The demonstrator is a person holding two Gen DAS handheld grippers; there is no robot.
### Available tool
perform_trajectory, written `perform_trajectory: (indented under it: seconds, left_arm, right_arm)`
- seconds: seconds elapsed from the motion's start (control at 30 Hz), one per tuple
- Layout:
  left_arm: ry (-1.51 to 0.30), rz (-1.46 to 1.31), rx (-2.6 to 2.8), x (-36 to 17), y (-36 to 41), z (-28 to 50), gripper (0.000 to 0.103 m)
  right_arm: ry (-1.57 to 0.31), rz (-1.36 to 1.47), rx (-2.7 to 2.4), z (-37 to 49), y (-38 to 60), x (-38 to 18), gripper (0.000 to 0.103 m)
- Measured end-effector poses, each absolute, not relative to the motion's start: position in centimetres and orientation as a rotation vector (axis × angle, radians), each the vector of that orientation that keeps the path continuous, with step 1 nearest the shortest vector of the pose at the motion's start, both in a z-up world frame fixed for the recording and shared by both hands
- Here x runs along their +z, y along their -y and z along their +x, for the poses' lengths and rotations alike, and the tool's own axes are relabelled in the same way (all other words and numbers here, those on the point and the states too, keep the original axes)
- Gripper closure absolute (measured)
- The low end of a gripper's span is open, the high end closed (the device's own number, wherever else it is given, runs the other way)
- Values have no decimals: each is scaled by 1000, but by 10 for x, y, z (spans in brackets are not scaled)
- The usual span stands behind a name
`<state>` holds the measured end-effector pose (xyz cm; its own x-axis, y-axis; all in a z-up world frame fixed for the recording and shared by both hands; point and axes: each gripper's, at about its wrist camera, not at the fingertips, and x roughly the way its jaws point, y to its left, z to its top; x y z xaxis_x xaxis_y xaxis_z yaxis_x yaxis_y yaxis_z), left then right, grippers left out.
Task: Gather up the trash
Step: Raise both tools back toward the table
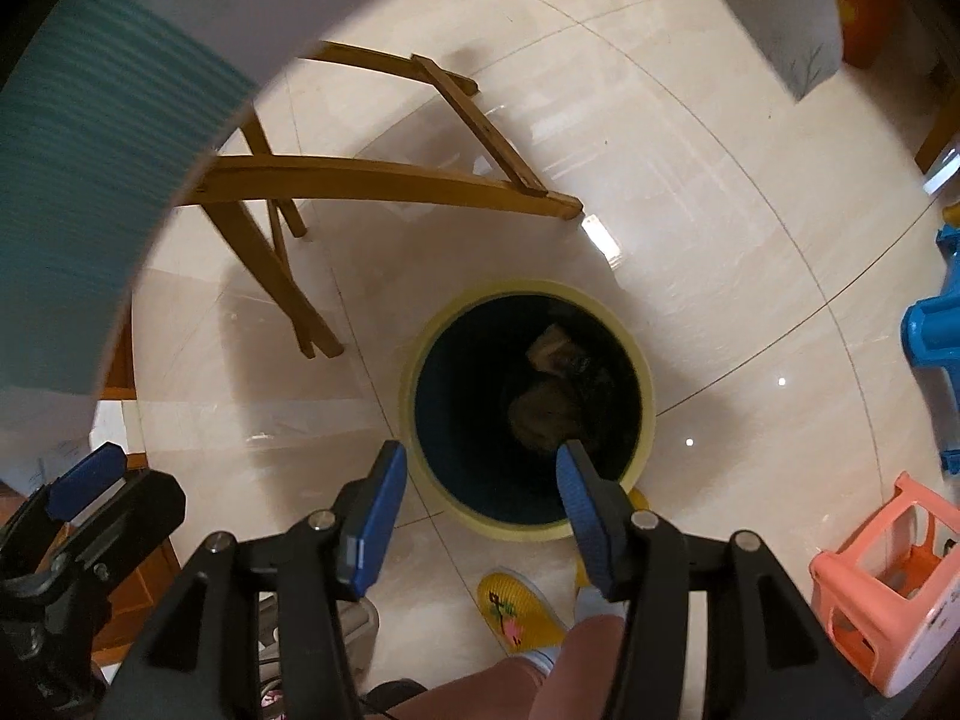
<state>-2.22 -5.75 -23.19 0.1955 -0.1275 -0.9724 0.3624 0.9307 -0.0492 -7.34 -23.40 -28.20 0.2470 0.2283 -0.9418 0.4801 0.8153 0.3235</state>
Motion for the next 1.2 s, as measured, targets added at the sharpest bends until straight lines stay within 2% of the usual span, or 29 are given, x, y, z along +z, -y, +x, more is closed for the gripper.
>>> perform_trajectory:
  seconds: [0.33, 0.67, 0.93, 1.2]
  left_arm:
    - [-1246, 237, -386, -102, 35, -45, 13]
    - [-1123, 213, -394, 26, -1, -56, 13]
    - [-1020, 137, -408, 82, -33, -51, 13]
    - [-946, 102, -399, 115, -51, -39, 13]
  right_arm:
    - [-1328, 578, -152, -94, 212, -173, 51]
    - [-1211, 483, -110, -113, 179, -45, 51]
    - [-1081, 440, -136, -110, 170, 22, 51]
    - [-991, 390, -145, -96, 162, 61, 51]
